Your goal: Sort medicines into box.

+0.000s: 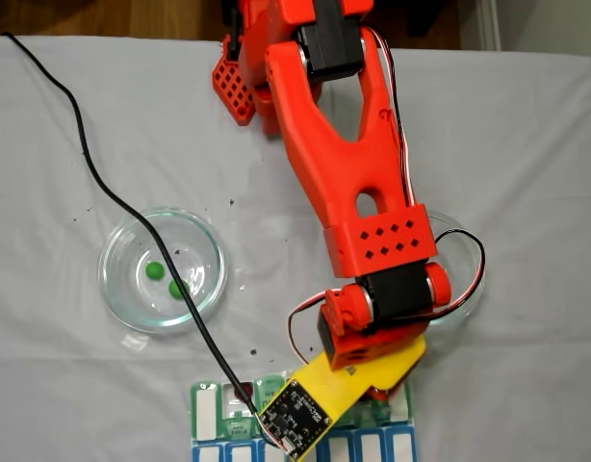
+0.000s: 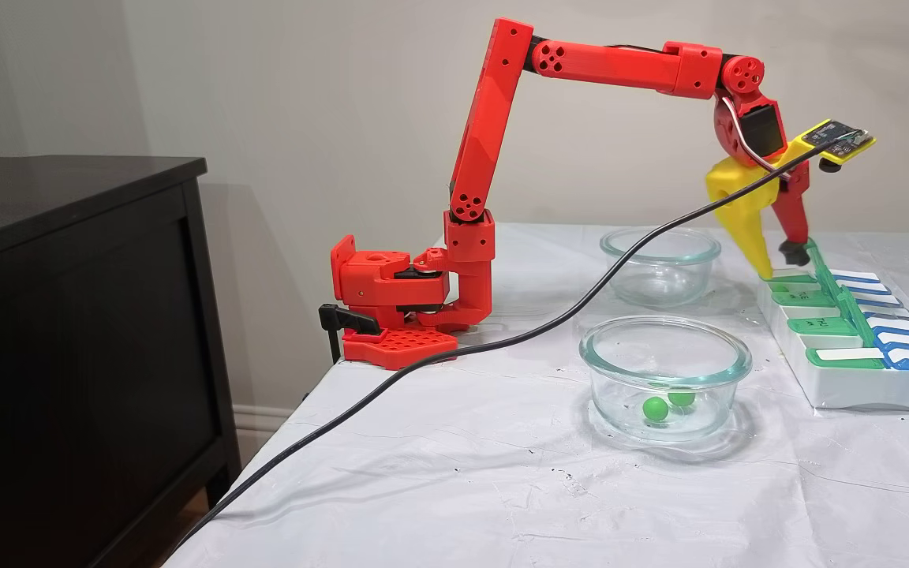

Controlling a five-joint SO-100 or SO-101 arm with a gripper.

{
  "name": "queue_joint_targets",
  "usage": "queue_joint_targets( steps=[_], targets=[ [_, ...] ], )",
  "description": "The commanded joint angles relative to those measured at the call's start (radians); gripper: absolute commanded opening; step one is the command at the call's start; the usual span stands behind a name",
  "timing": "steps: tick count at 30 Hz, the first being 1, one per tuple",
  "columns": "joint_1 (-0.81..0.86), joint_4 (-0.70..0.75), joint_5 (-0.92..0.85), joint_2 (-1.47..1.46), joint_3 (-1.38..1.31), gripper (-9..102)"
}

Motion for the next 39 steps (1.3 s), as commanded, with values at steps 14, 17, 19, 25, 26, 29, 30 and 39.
queue_joint_targets(
  steps=[14,17,19,25,26,29,30,39],
  targets=[
    [0.330,0.456,-0.537,0.410,-0.017,0],
    [0.448,0.413,-0.680,0.489,0.098,0],
    [0.523,0.359,-0.730,0.509,0.160,0],
    [0.647,0.192,-0.764,0.511,0.330,0],
    [0.655,0.164,-0.773,0.512,0.364,0],
    [0.672,0.094,-0.805,0.517,0.437,0],
    [0.676,0.067,-0.819,0.520,0.462,0],
    [0.673,-0.054,-0.822,0.512,0.538,4]
  ],
)
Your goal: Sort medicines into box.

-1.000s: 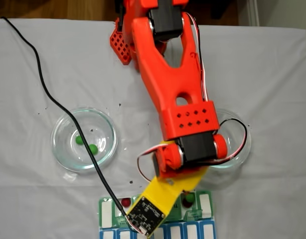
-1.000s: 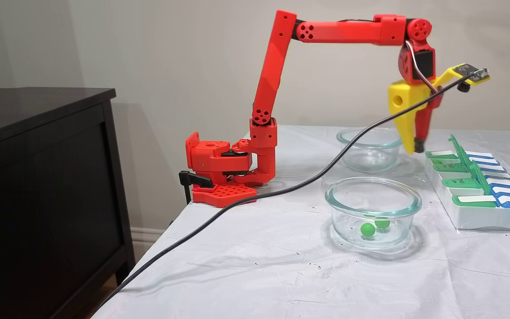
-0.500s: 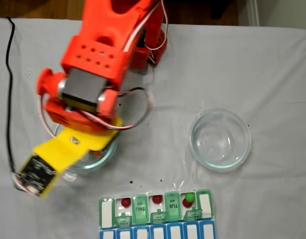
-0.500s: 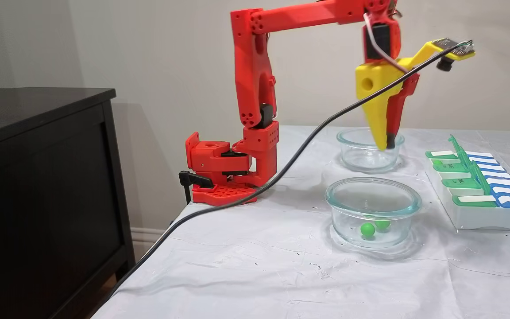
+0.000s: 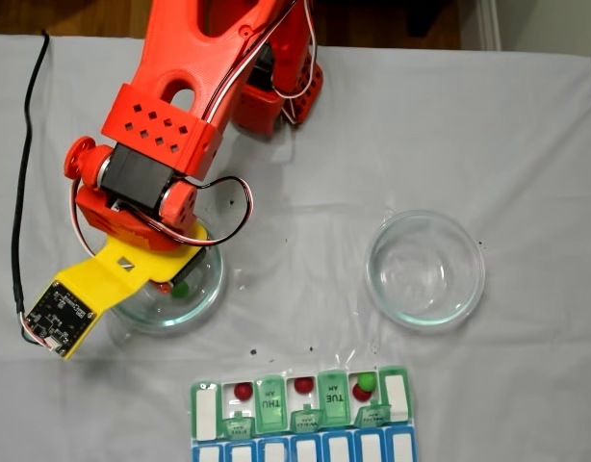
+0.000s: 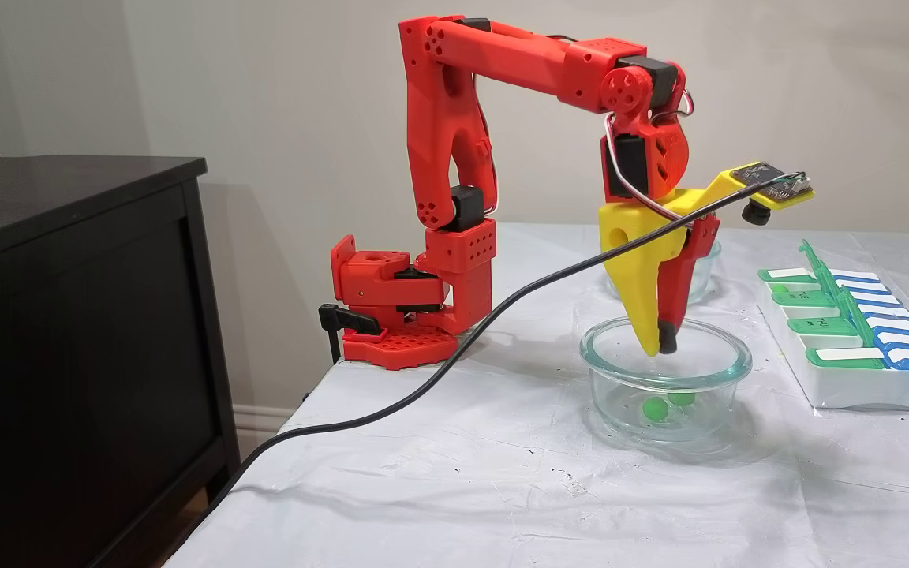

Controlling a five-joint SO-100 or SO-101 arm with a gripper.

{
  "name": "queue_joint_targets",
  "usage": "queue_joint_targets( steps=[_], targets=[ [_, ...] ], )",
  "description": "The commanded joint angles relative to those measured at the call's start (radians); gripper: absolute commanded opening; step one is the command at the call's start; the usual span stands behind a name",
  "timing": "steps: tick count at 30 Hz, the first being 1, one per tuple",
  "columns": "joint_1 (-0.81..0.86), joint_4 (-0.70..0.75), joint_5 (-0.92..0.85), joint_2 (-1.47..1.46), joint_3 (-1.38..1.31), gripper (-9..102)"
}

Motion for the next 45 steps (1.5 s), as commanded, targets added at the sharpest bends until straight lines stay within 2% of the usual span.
queue_joint_targets(
  steps=[1,3,18,23,45],
  targets=[
    [-0.012,-0.028,-0.011,0.069,-0.018,11],
    [-0.008,-0.028,-0.018,0.055,-0.018,16],
    [-0.046,-0.072,-0.002,0.041,0.044,17],
    [-0.049,-0.098,0.009,0.011,0.044,21],
    [-0.066,-0.176,0.014,-0.081,0.040,20]
  ],
)
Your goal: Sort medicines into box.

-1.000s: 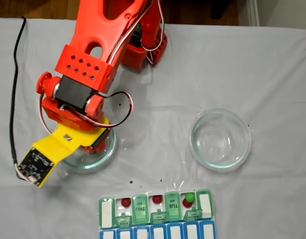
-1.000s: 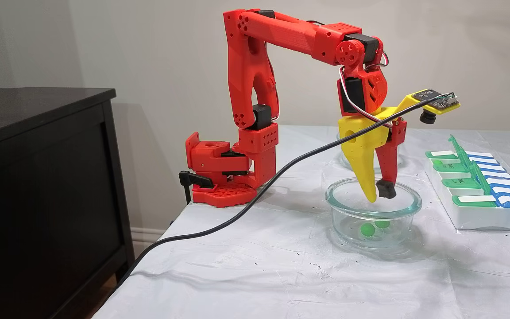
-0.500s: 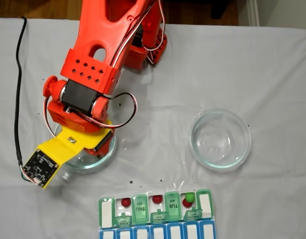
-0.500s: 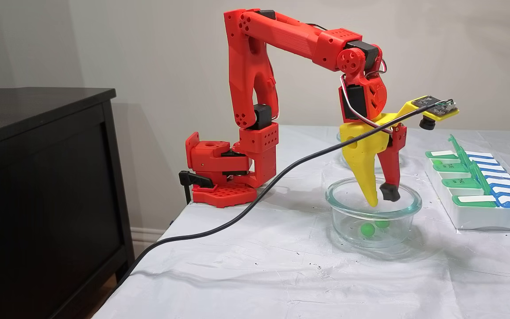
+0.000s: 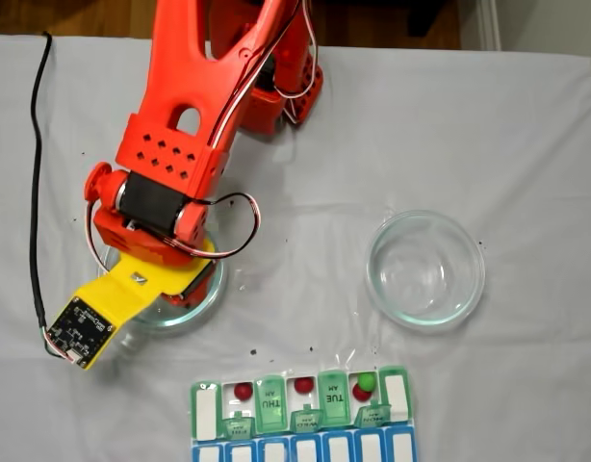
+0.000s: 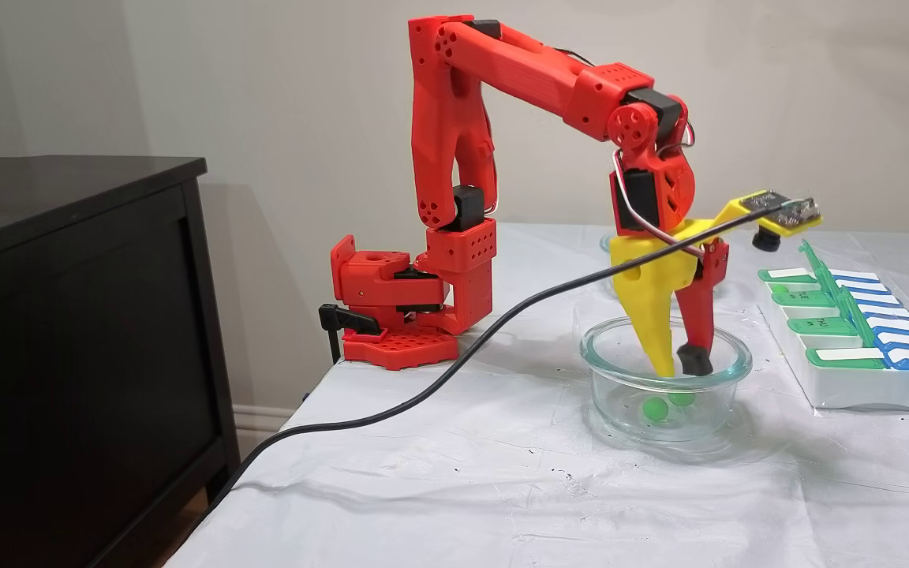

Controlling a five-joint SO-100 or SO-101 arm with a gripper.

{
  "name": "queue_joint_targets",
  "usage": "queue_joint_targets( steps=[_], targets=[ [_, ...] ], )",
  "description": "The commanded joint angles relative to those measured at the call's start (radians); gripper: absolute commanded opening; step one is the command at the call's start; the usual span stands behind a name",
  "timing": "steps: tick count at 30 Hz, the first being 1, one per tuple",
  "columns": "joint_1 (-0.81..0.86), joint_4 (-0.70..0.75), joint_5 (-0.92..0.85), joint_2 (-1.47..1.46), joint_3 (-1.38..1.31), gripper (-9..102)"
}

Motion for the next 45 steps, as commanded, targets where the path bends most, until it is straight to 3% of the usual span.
queue_joint_targets(
  steps=[1,45],
  targets=[
    [-0.026,-0.023,0.009,0.011,-0.028,20],
    [-0.084,-0.101,0.069,-0.018,0.052,19]
  ],
)
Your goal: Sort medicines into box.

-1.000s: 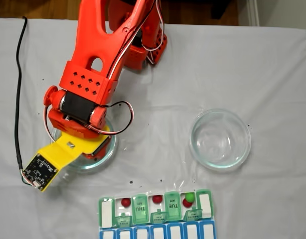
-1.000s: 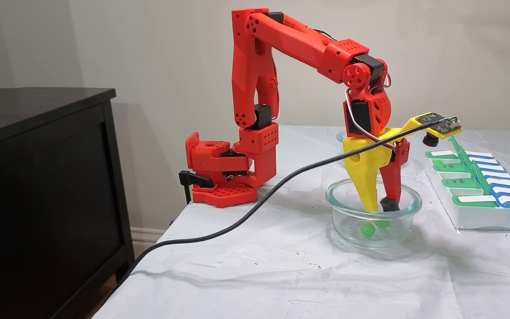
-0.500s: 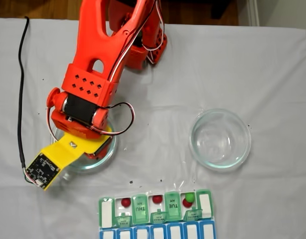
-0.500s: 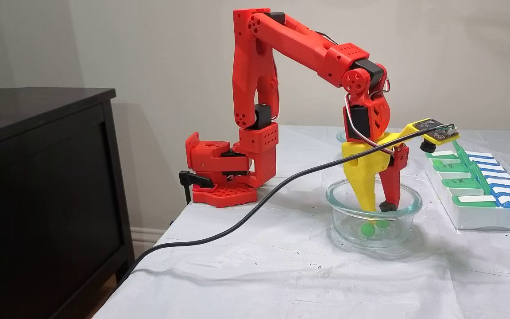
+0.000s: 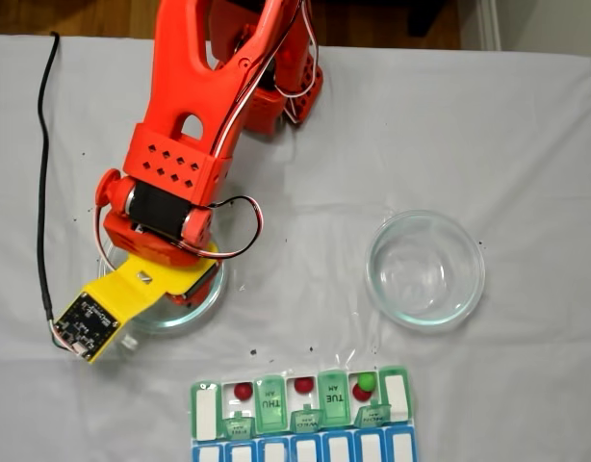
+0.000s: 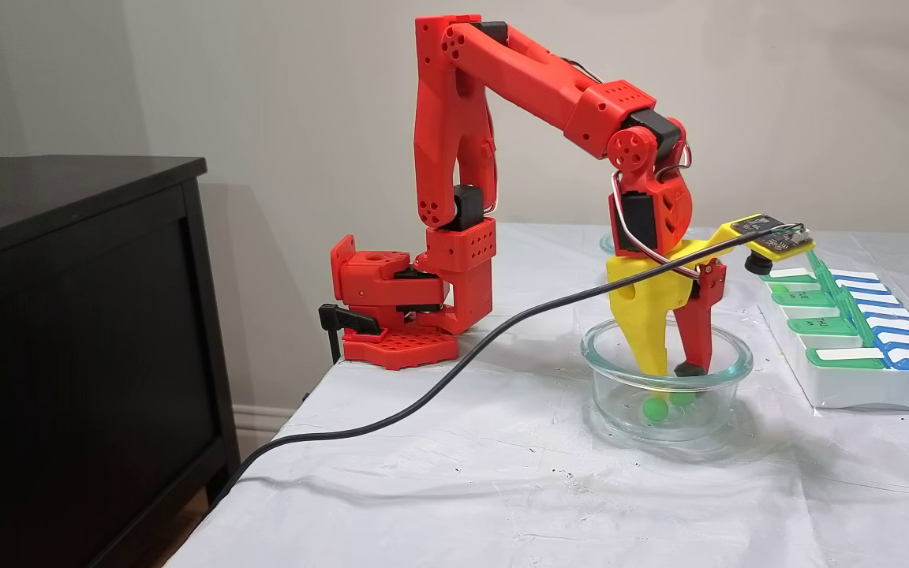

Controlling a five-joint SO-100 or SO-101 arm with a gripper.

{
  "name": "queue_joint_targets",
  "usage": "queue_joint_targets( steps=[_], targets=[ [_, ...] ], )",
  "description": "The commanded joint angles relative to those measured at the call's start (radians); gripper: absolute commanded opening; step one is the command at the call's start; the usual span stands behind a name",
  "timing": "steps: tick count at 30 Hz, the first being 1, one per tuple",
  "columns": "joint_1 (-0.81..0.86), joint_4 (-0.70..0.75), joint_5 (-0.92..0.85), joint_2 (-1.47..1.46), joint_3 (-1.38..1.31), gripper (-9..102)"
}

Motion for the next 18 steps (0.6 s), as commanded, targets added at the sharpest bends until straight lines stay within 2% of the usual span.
queue_joint_targets(
  steps=[1,18],
  targets=[
    [-0.041,-0.020,0.014,0.011,-0.015,19],
    [-0.048,-0.061,0.023,0.035,0.018,20]
  ],
)
